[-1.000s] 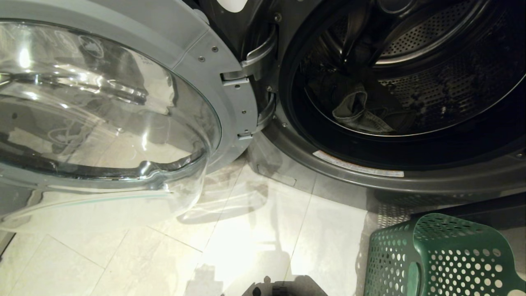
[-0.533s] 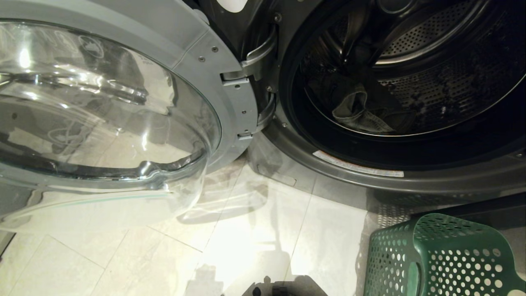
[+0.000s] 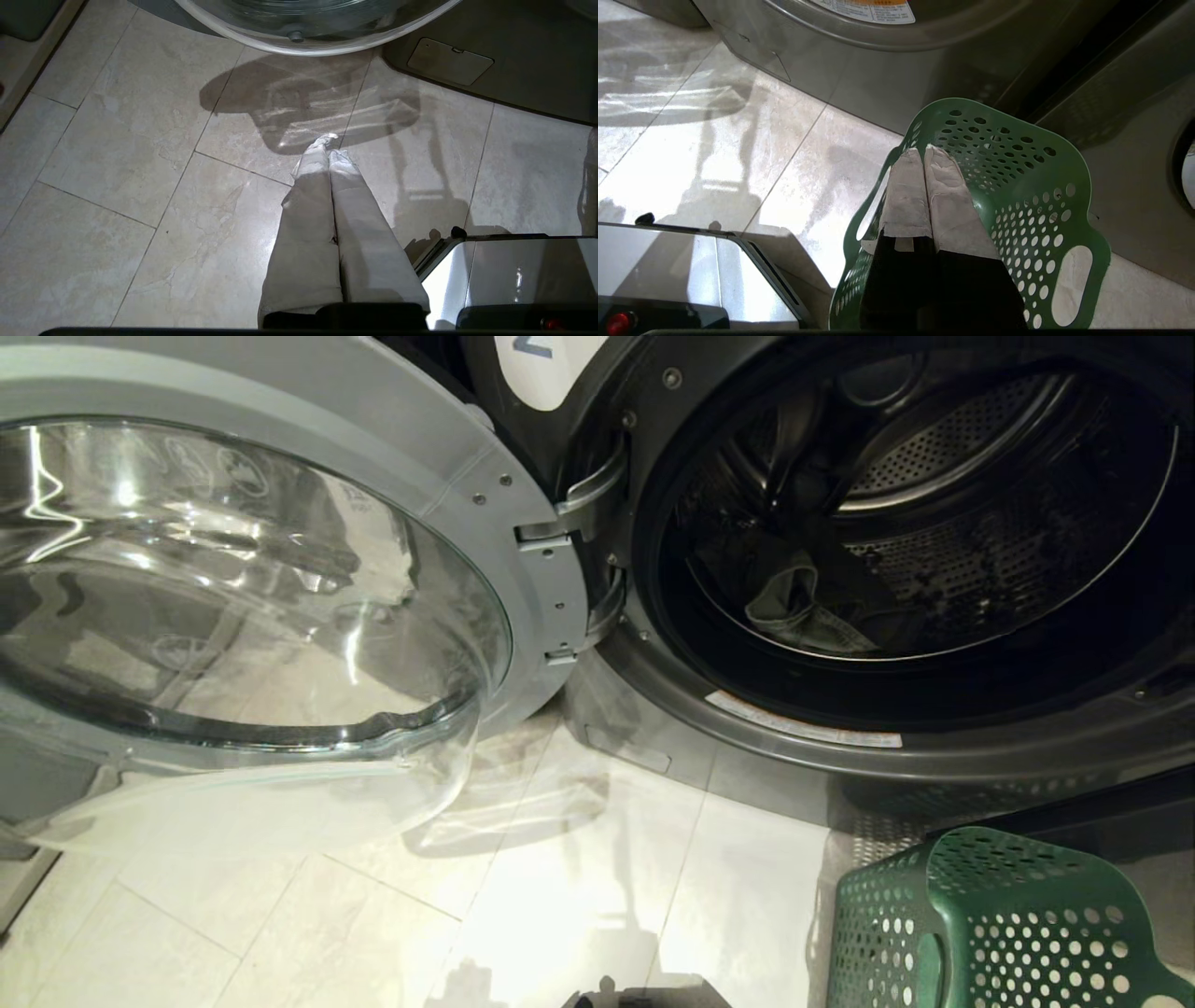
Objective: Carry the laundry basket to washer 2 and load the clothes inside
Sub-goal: Close the washing machine door with the left hand
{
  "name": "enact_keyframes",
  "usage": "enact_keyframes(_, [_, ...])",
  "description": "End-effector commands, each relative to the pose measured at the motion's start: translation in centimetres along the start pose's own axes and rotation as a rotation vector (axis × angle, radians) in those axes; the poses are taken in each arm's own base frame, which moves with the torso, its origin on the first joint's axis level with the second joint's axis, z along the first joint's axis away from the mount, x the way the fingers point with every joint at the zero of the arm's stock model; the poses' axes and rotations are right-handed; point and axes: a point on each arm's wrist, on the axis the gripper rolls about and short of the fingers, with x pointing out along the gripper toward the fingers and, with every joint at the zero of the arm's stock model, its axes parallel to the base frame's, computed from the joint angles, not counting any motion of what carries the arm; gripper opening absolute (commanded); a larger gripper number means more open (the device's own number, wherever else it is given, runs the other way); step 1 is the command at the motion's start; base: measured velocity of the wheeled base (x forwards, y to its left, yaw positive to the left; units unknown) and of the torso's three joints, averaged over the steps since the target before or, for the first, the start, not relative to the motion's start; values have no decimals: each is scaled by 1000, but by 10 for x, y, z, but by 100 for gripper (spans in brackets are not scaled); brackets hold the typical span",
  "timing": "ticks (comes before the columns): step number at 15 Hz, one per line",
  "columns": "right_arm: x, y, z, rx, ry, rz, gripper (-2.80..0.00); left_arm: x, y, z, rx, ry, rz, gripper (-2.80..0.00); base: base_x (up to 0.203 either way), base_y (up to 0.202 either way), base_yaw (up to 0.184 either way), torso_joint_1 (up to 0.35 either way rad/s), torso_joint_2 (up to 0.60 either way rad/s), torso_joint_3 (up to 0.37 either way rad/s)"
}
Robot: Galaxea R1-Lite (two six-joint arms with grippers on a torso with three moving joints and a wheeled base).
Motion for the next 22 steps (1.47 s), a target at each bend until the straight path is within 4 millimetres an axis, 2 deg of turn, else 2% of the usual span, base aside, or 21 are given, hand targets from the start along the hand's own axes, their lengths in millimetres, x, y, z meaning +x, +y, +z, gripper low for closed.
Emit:
enact_keyframes(1, [0, 0, 0, -5, 0, 2, -280, 0, 0, 0, -1, 1, 0, -280, 0, 0, 0, -7, 7, 207])
enact_keyframes(22, [0, 0, 0, 1, 0, 0, -280, 0, 0, 0, -7, 1, 2, -280, 0, 0, 0, 1, 2, 202])
